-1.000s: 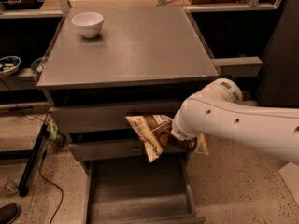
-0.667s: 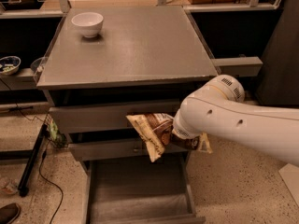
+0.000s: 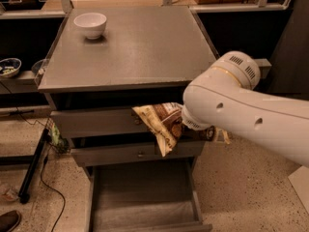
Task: Pick brown chip bag from bottom drawer and place on counter
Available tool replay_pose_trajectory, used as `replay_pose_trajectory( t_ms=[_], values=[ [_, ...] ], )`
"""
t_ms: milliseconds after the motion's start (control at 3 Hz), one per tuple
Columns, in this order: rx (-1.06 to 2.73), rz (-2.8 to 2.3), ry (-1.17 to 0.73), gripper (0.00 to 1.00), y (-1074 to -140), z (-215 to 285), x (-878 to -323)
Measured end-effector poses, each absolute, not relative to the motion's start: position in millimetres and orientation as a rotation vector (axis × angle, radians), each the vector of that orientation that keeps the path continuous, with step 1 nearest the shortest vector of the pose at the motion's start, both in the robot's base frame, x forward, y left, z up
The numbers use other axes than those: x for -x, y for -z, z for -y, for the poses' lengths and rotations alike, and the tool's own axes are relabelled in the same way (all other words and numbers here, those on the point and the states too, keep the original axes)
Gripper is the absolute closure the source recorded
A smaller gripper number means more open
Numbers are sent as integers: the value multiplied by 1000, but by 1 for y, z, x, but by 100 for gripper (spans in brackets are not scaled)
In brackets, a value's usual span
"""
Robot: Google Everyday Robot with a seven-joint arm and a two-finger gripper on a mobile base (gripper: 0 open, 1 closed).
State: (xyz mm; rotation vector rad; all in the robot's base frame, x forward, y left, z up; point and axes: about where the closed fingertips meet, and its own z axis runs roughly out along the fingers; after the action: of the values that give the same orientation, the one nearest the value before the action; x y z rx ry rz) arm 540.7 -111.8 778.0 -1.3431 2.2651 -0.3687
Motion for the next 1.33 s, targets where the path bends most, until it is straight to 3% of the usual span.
replay_pose_trajectory(
  t_ms=[1333],
  values=[
    [1241, -2242, 530, 100, -842, 145, -567]
  ],
)
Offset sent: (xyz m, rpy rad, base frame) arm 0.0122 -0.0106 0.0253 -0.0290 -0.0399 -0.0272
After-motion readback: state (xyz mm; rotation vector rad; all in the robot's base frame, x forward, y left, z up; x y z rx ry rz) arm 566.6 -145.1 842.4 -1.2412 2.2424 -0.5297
